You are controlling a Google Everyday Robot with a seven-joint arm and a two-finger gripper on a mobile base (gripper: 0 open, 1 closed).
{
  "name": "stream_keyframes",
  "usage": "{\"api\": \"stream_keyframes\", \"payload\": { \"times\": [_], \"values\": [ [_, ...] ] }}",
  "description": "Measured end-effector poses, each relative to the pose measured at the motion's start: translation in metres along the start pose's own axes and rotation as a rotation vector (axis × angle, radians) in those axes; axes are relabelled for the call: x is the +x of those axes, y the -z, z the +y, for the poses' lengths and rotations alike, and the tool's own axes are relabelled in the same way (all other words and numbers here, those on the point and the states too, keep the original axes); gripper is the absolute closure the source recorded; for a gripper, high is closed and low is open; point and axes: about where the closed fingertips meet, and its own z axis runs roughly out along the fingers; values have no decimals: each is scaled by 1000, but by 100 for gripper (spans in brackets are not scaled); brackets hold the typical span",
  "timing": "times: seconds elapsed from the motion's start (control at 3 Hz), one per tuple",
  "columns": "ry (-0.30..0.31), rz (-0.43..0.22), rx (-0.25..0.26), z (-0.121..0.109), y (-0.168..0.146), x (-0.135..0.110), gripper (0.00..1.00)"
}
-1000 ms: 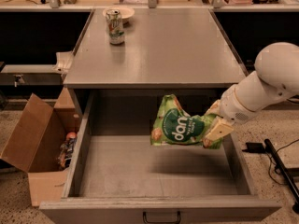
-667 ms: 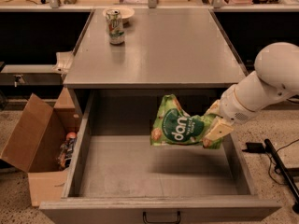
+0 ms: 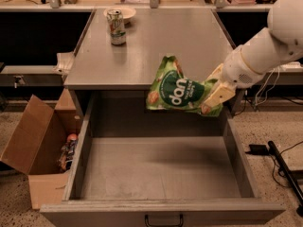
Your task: Pick green rice chip bag from top drawer and place on counter
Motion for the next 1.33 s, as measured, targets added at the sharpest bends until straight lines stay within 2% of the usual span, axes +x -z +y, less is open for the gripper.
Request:
{"api": "stream_keyframes", "payload": {
  "times": [0.33,0.67,1.0,1.33],
  "values": [
    [-88,-53,42,-51,20,-29,100],
    [-198,-68,34,-81,8,-29,100],
    [-312,-71,5,-106,-14,-22,100],
    [-322,-73,3,-109,-15,-23,100]
  ]
}}
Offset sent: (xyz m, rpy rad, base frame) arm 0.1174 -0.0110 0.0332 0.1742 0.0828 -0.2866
